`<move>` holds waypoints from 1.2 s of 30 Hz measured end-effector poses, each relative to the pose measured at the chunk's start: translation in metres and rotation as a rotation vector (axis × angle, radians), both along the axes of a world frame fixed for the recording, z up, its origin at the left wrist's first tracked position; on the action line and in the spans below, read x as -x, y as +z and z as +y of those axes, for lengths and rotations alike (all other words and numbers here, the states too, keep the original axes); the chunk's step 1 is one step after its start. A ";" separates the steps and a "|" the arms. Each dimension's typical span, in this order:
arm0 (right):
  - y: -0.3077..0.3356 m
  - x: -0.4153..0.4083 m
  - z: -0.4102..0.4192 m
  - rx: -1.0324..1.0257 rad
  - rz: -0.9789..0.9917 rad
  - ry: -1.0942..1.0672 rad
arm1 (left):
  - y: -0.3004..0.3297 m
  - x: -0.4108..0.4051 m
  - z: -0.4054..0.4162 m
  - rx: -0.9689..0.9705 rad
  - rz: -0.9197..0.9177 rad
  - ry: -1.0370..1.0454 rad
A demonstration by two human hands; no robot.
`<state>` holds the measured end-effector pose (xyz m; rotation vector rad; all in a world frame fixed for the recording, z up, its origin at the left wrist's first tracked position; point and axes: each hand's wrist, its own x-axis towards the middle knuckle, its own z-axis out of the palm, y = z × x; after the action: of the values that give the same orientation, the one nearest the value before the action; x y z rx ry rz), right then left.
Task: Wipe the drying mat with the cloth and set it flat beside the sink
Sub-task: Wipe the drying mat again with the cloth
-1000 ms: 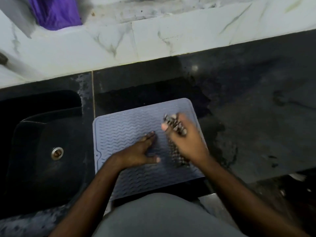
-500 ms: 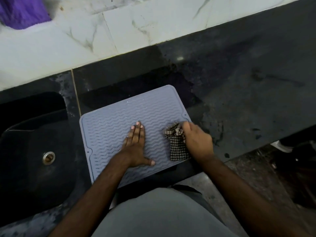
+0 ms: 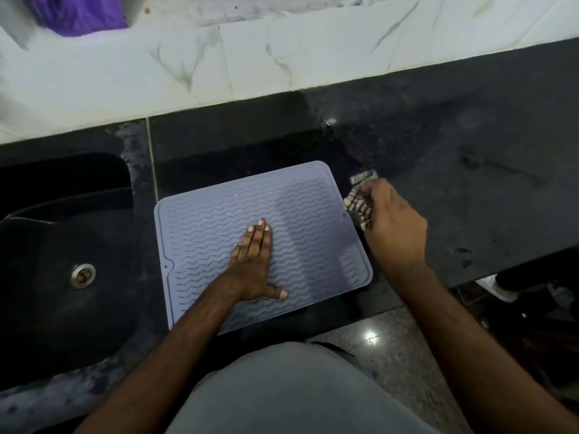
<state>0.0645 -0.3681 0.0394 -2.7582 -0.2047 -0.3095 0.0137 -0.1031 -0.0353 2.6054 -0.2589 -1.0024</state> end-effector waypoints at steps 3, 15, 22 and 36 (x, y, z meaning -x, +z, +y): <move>-0.037 0.017 0.024 0.091 0.270 0.024 | -0.004 0.001 0.001 0.012 -0.019 0.008; -0.065 0.054 0.138 -0.441 0.680 0.125 | -0.016 0.010 0.008 0.148 -0.199 0.129; -0.026 0.009 0.057 -0.734 0.351 -0.232 | -0.009 0.024 0.040 0.249 -0.387 0.158; -0.049 0.016 0.042 0.075 0.563 -0.190 | -0.024 0.007 0.001 -0.021 -0.393 -0.135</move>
<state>0.0484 -0.3261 -0.0100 -2.8113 0.1944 0.4374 0.0071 -0.1019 -0.0589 2.8174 -0.5272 -0.5224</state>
